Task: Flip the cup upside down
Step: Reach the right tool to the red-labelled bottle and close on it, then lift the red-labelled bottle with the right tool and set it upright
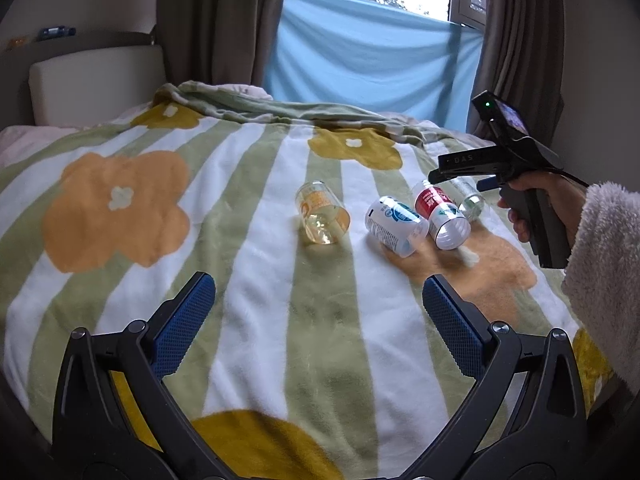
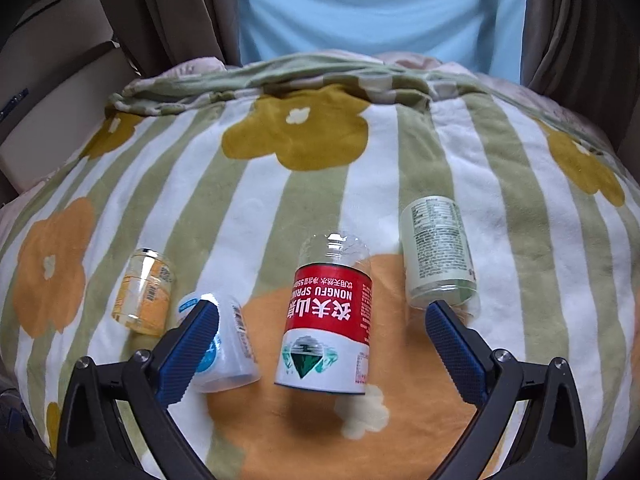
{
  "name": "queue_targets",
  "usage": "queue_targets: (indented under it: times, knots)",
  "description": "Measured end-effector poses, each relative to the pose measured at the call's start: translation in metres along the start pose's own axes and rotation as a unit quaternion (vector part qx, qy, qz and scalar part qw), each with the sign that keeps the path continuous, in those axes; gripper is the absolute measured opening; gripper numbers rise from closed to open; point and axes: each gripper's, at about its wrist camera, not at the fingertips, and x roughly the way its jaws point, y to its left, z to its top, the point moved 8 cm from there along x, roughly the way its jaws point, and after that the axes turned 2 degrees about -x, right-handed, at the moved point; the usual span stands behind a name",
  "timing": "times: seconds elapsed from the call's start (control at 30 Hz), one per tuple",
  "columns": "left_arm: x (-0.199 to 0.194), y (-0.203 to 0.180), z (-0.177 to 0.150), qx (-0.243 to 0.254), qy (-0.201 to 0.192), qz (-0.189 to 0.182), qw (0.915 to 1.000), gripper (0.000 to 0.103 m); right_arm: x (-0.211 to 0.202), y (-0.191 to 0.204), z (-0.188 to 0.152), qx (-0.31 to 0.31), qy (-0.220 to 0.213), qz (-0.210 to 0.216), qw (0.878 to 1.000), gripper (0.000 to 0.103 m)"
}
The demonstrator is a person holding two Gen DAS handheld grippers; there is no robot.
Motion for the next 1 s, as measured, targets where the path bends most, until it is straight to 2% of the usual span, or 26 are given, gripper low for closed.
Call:
queue_targets:
  times: [0.07,0.2,0.23,0.27,0.33,0.43,0.47,0.5,0.73,1.0]
  knots:
    - [0.003,0.002,0.0,-0.004,0.003,-0.002,1.0,0.103,0.018,0.0,0.002,0.0,0.027,-0.005,1.0,0.099]
    - [0.005,0.004,-0.001,-0.009,0.007,-0.009,0.9999,0.103,0.044,-0.004,0.004,0.011,0.071,-0.008,0.997,0.099]
    - [0.005,0.004,-0.001,-0.009,0.008,-0.011,0.9999,0.103,0.049,-0.005,0.004,0.017,0.082,-0.01,0.996,0.095]
    - [0.006,0.003,-0.002,-0.008,0.01,-0.011,0.9999,0.103,0.054,-0.006,0.003,0.022,0.092,-0.012,0.995,0.085]
    - [0.007,0.003,-0.004,-0.007,0.012,-0.012,0.9998,0.103,0.063,-0.007,-0.001,0.029,0.112,-0.016,0.993,0.077]
    - [0.01,0.003,-0.005,-0.007,0.018,-0.015,0.9997,0.103,0.071,-0.008,-0.007,0.03,0.127,-0.034,0.991,0.071]
    - [0.009,0.002,-0.006,-0.006,0.019,-0.015,0.9997,0.103,0.073,-0.008,-0.008,0.03,0.13,-0.035,0.99,0.061]
    - [0.009,0.002,-0.006,-0.005,0.02,-0.015,0.9997,0.103,0.074,-0.007,-0.01,0.031,0.133,-0.031,0.99,0.057]
    - [0.004,-0.003,-0.006,0.005,0.024,-0.013,0.9996,0.103,0.061,-0.007,-0.011,0.023,0.122,-0.029,0.992,0.056]
    - [-0.012,-0.014,-0.001,0.009,0.018,-0.02,0.9996,0.103,-0.01,-0.002,-0.031,-0.002,0.075,0.009,0.997,0.056]
